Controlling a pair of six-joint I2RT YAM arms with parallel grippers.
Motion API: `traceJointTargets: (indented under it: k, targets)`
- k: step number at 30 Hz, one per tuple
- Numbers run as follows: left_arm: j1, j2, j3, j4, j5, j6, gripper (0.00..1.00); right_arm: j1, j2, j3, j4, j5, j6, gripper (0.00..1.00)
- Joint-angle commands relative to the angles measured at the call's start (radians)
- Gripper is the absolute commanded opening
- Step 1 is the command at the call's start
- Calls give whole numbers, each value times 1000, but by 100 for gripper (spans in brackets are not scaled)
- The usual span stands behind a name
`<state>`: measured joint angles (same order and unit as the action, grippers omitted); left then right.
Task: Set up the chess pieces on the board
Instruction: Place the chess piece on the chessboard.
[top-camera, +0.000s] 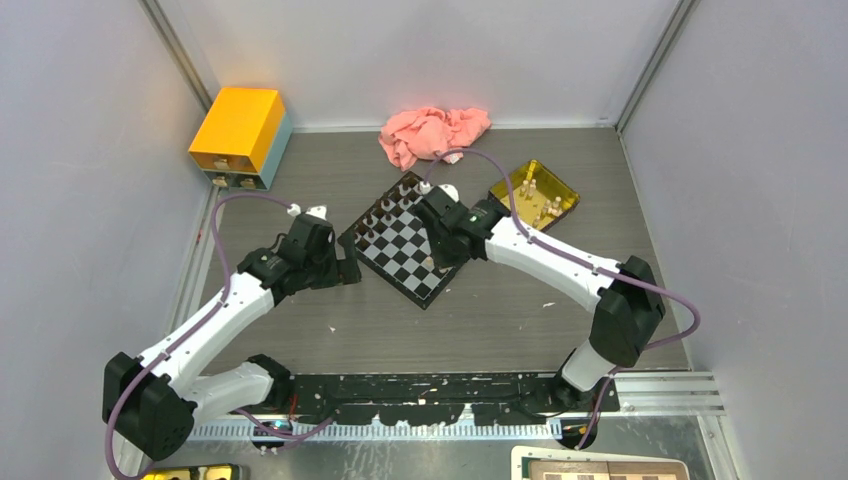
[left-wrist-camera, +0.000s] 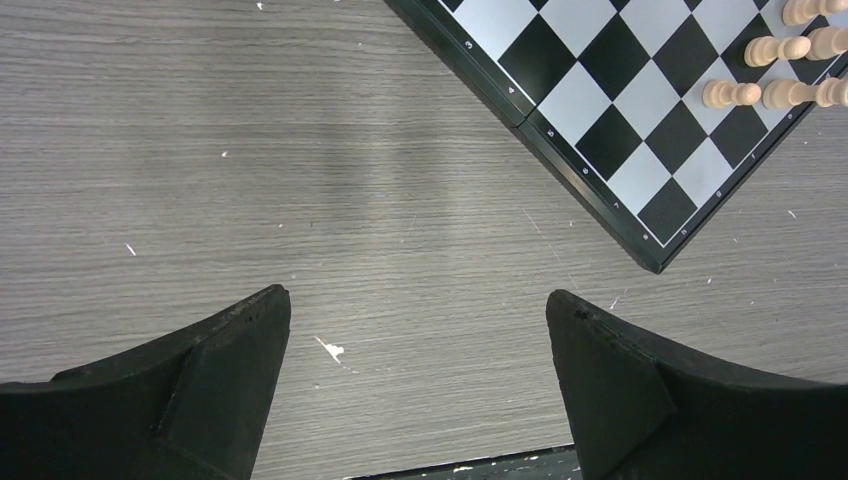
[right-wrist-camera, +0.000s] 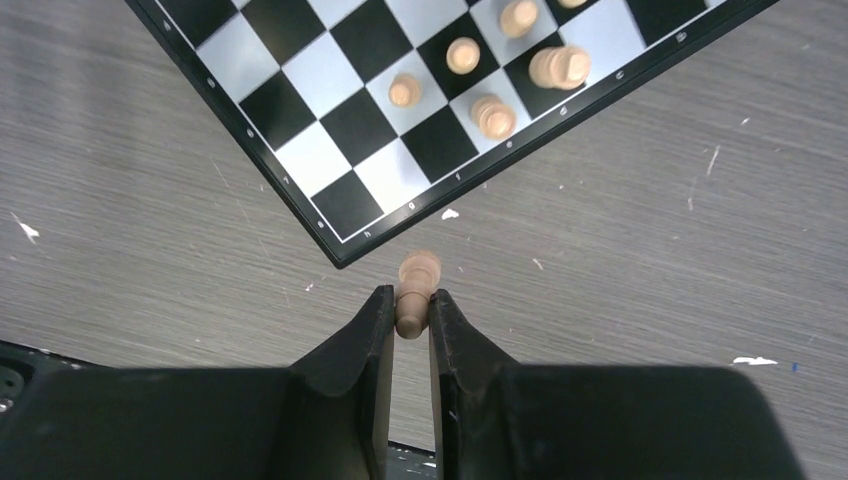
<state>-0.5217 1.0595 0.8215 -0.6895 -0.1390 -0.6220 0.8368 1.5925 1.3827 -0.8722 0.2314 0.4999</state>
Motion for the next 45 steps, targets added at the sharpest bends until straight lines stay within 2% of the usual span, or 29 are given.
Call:
traceJointTargets:
  k: [1,15,45]
  targets:
    - [-4,-27,5,10,7,2,100,35,-41,-65,106,38,46,1]
    - [-4,-3,13,13,3,2,100,36,24,-177,295,67,-4,1]
    - [-4,56,8,50,6,13,100,-42,142,-117,314,0,-23,0]
